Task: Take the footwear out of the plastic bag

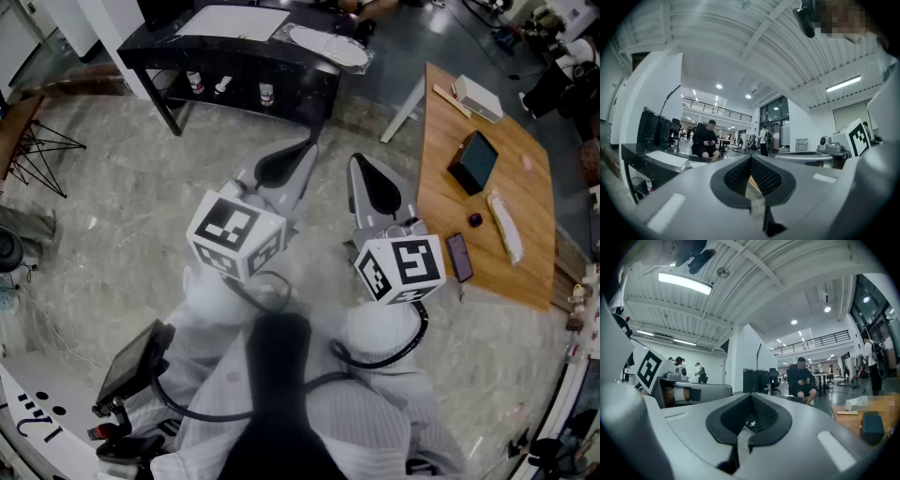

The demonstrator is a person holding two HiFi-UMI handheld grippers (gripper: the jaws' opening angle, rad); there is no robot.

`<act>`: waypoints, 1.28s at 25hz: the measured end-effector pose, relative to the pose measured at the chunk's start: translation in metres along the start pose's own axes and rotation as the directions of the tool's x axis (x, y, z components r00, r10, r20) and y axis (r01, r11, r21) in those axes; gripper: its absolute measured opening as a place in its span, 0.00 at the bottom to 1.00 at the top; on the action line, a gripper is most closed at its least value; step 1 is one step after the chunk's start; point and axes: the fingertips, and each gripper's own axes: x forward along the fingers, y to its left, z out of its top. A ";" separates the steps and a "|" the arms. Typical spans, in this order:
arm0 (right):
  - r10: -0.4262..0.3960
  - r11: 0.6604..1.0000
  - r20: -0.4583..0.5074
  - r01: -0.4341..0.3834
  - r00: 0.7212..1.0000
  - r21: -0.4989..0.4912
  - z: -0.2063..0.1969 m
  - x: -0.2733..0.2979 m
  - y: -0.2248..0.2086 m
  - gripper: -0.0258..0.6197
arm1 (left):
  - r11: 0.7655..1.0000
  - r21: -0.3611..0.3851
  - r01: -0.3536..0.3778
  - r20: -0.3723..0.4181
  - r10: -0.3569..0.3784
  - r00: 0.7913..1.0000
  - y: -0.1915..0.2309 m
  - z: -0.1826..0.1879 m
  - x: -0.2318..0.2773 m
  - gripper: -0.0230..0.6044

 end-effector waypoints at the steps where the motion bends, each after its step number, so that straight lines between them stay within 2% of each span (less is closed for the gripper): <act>1: 0.001 1.000 0.001 -0.001 1.000 -0.001 0.001 0.001 0.000 0.06 | 1.000 -0.001 -0.001 0.001 0.001 1.000 0.001 0.000 0.000 0.04; 14: -0.011 1.000 0.004 0.011 1.000 0.019 0.003 -0.002 -0.009 0.06 | 1.000 -0.016 0.010 -0.017 -0.010 1.000 -0.004 0.001 0.011 0.04; 22: -0.012 1.000 -0.019 0.013 1.000 0.025 -0.001 -0.002 -0.011 0.06 | 0.999 -0.027 -0.032 -0.041 0.031 0.999 0.010 -0.004 0.005 0.04; 26: 0.006 0.999 -0.033 -0.004 0.999 0.046 -0.022 0.062 -0.055 0.06 | 0.998 -0.057 -0.035 -0.062 0.031 0.998 0.060 -0.024 0.065 0.04; 28: 0.017 0.998 -0.044 -0.015 0.999 0.062 -0.032 0.073 -0.062 0.06 | 0.997 -0.075 -0.032 -0.074 0.026 0.997 0.069 -0.034 0.075 0.04; 30: 0.028 0.999 -0.037 -0.026 0.999 0.041 -0.030 0.016 -0.029 0.06 | 0.998 -0.063 -0.027 -0.063 0.023 0.998 0.025 -0.035 0.028 0.04; 32: 0.047 0.999 0.017 -0.047 0.999 -0.012 -0.015 -0.089 0.030 0.06 | 0.999 -0.024 -0.027 -0.005 0.027 1.000 -0.059 -0.023 -0.061 0.04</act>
